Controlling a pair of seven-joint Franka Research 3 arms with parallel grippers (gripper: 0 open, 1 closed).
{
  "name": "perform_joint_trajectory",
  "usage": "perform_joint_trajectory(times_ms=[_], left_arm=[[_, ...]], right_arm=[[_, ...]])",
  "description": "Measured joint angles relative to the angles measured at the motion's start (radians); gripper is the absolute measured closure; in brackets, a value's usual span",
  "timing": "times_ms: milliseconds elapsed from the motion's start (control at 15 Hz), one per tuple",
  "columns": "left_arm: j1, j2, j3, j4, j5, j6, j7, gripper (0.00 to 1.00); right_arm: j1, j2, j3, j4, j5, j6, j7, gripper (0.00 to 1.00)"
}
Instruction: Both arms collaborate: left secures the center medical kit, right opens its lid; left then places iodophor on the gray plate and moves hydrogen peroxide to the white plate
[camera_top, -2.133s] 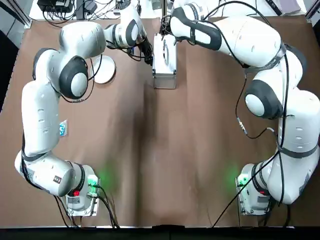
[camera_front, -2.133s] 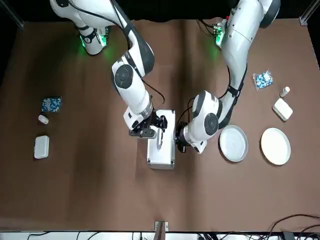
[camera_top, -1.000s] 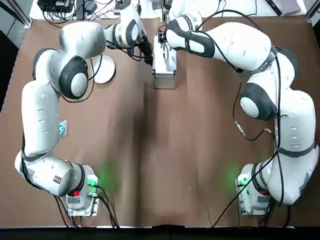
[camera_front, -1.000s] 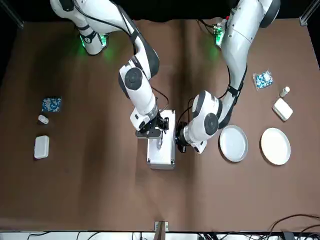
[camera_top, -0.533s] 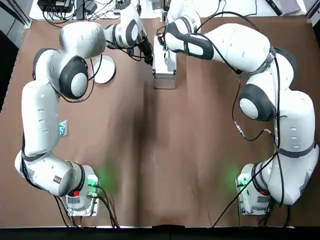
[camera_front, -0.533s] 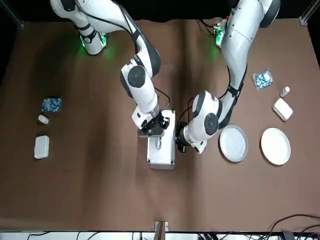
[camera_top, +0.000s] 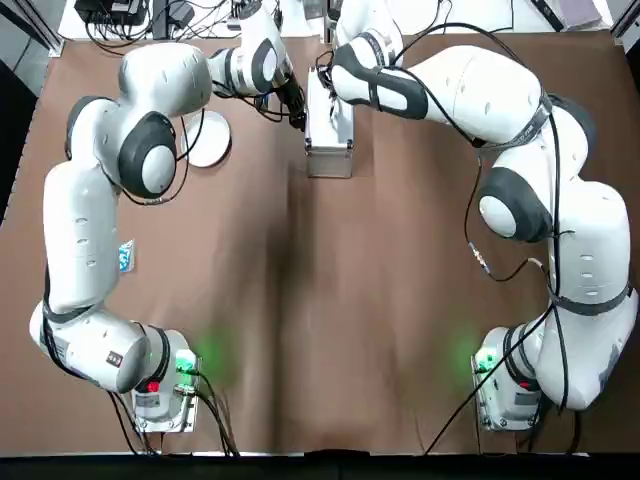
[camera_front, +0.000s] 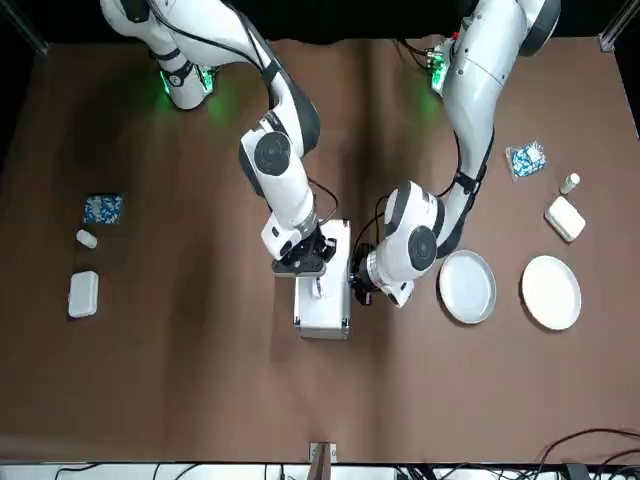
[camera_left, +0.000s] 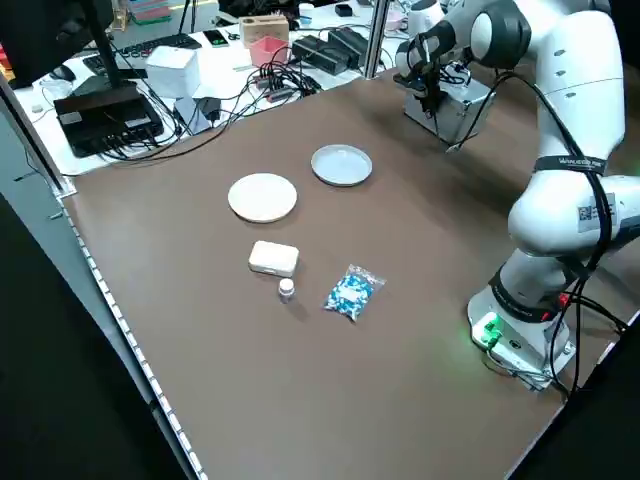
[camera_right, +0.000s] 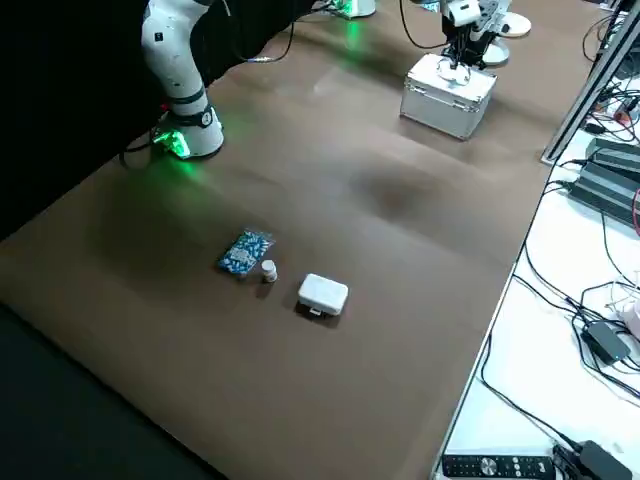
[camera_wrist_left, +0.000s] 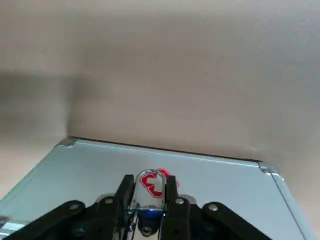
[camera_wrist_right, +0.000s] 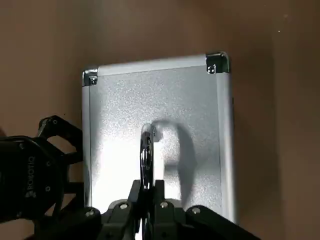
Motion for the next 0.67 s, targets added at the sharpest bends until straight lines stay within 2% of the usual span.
perform_joint_trajectory(times_ms=[267, 667], left_arm=[[0.000, 0.000, 0.000, 0.000, 0.000, 0.000, 0.000, 0.69], [-0.001, -0.001, 0.000, 0.004, 0.000, -0.004, 0.000, 0.69]], right_arm=[[-0.002, 0.000, 0.000, 0.001, 0.006, -0.003, 0.005, 0.88], [-0.021, 0.002, 0.003, 0.034, 0.038, -0.072, 0.003, 0.88]])
